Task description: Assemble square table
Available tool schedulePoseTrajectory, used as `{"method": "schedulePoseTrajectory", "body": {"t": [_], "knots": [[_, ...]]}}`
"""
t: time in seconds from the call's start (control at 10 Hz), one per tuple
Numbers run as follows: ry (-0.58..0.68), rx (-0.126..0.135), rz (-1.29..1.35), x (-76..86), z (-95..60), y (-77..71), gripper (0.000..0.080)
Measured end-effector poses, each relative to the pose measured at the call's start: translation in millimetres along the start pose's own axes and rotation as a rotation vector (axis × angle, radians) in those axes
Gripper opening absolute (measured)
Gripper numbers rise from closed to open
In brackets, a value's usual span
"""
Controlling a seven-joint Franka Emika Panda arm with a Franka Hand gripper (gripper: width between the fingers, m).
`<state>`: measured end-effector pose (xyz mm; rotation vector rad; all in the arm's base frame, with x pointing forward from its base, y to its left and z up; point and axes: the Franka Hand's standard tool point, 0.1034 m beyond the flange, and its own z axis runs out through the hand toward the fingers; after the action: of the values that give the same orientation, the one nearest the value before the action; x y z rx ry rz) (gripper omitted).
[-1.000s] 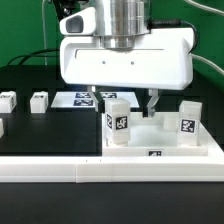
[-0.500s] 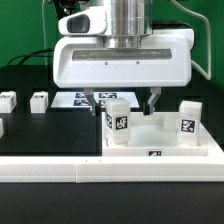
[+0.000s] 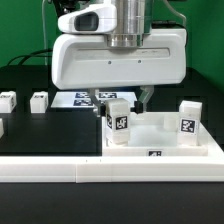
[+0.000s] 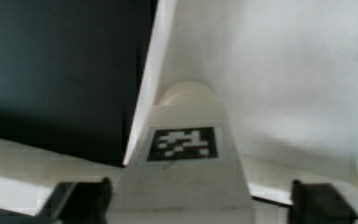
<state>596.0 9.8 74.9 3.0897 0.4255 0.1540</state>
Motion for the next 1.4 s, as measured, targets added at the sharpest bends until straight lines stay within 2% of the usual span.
{"method": "schedulePoseTrajectory", "body": {"t": [0.1, 0.2, 0.6, 1.1, 1.4], "knots": [[0.0, 0.0, 0.004, 0.0, 0.0, 0.0, 0.0427], [0.0, 0.0, 0.005, 0.0, 0.0, 0.3, 0.0289], [0.0, 0.0, 0.031, 0.0, 0.0, 0.3, 0.029], [0.003, 0.006, 0.557, -0.5, 0.2, 1.3, 0.029], [0.039, 0.0, 0.847, -1.0, 1.6, 1.5, 0.029]]}}
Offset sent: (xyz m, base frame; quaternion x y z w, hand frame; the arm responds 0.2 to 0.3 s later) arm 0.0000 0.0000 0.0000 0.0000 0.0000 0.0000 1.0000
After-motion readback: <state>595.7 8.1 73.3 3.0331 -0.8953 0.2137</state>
